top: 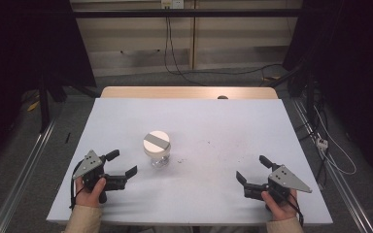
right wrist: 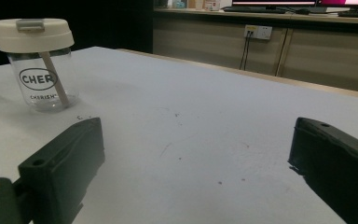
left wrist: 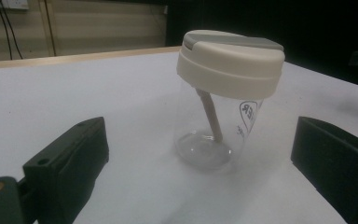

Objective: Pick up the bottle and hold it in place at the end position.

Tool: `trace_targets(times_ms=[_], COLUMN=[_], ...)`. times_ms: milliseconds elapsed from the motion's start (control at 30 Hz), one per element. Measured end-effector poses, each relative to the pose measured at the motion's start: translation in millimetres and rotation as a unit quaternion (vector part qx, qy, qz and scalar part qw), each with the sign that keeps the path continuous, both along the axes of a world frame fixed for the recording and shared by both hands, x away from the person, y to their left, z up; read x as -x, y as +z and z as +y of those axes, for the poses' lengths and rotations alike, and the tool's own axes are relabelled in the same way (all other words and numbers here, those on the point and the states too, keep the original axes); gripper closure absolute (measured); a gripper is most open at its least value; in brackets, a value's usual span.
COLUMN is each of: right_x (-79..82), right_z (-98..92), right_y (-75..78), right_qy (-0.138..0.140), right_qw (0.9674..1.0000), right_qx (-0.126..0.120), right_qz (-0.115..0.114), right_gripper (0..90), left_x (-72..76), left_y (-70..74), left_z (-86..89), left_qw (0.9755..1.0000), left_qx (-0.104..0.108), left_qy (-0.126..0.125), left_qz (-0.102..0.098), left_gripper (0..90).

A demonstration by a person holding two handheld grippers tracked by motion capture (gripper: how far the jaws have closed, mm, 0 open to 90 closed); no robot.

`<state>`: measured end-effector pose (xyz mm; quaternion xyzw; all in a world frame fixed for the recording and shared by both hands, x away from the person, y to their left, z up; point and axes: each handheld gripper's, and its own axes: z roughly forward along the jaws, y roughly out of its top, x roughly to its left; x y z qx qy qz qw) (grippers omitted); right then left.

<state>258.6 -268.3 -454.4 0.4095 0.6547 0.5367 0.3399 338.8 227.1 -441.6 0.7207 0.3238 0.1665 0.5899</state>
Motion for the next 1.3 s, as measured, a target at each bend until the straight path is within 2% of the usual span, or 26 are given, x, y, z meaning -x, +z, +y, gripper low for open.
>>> trace_targets(times_ms=[433,567,700,1000,1100,1300], right_x=[-0.5,-1.4,-2.6,-2.5,-2.7,-2.7], right_z=[1.6,2.8,5.3,6.1,5.2,5.6], right_y=[-0.4,-0.6,-1.0,-0.9,-1.1,-1.1], right_qy=[-0.006,-0.005,-0.006,-0.010,-0.012,-0.013], right_qw=[1.0000,1.0000,1.0000,0.9999,0.9999,0.9999], right_qx=[0.004,0.007,0.007,0.012,0.009,0.010], right_qz=[-0.003,-0.004,-0.001,-0.001,0.001,0.000], right_gripper=[2.5,2.5,2.5,2.7,2.8,3.0], left_x=[-2.5,-3.6,-6.5,-8.9,-9.1,-10.7], left_y=[2.5,3.8,3.9,4.6,3.9,2.0], left_z=[-14.7,-22.6,-31.6,-52.1,-57.8,-63.7], left_qw=[1.0000,0.9998,0.9992,0.9988,0.9987,0.9983], left_qx=[-0.007,-0.016,-0.036,-0.040,-0.045,-0.051], left_qy=[-0.002,0.008,0.014,0.023,0.020,0.025], left_qz=[0.001,0.003,0.003,0.012,0.012,0.015], left_gripper=[3.7,3.7,3.8,3.9,3.9,3.9])
